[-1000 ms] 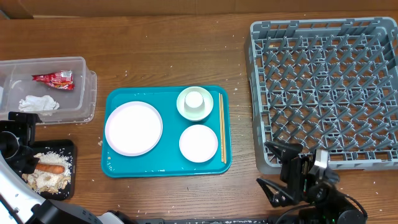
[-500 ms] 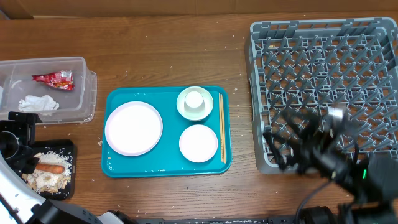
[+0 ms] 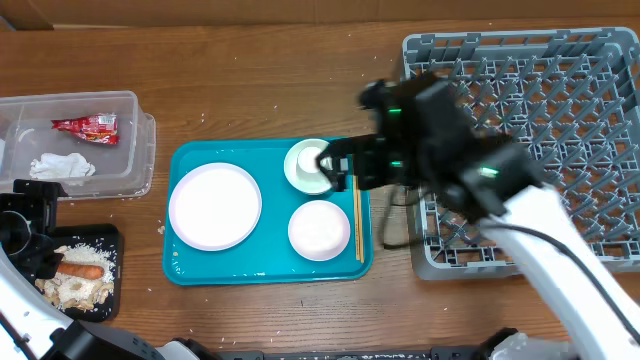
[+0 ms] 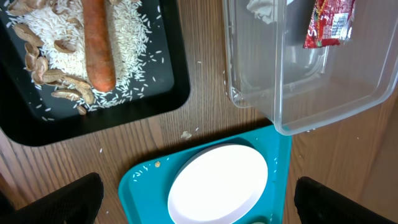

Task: Sort waste into correct bins and load items into the dishwasher
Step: 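Move the right gripper over the white cup on the teal tray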

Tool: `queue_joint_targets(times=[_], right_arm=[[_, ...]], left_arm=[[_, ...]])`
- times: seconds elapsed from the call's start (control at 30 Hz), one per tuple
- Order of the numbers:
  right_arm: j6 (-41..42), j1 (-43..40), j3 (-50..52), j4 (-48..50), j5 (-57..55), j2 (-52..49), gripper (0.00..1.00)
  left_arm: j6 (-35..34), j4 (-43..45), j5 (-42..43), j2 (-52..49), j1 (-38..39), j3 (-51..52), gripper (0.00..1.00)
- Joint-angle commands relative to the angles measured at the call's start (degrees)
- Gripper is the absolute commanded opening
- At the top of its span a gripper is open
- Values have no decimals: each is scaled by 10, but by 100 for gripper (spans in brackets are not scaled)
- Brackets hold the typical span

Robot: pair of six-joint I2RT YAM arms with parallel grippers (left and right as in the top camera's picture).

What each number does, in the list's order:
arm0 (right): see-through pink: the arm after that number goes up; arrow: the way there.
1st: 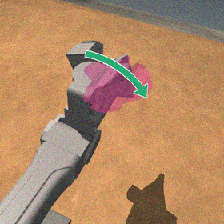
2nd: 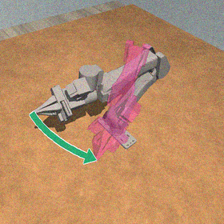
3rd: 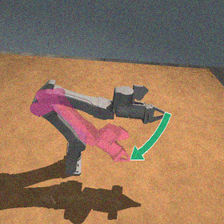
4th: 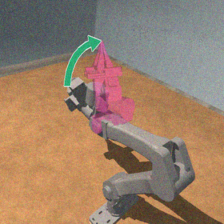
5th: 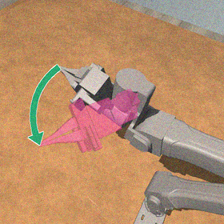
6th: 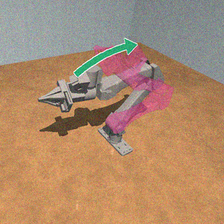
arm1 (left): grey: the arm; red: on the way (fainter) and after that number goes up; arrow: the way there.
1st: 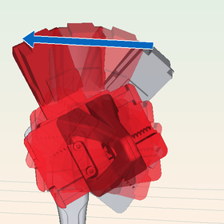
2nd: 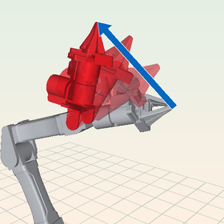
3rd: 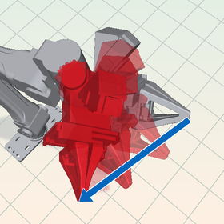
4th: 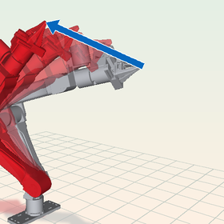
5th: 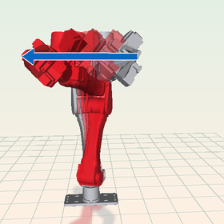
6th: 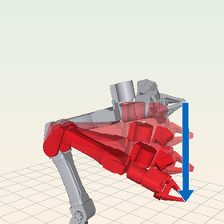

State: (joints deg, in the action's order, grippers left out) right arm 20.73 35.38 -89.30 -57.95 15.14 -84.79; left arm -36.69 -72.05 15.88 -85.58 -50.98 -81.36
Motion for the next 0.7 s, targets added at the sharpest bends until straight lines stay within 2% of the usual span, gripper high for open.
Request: queue_joint_targets(times=[0.0,0.13,0.3,0.67], right_arm=[[-1,33,-15,44,-47,-77,100],[7,49,-15,68,-122,-162,100],[35,52,-15,88,-214,-208,100],[20,59,-15,179,-216,-259,100]], left_arm=[[5,1,2,-3,1,-4,100],[5,1,2,-3,1,-4,100],[5,1,2,-3,1,-4,100],[5,1,2,-3,1,-4,100]])
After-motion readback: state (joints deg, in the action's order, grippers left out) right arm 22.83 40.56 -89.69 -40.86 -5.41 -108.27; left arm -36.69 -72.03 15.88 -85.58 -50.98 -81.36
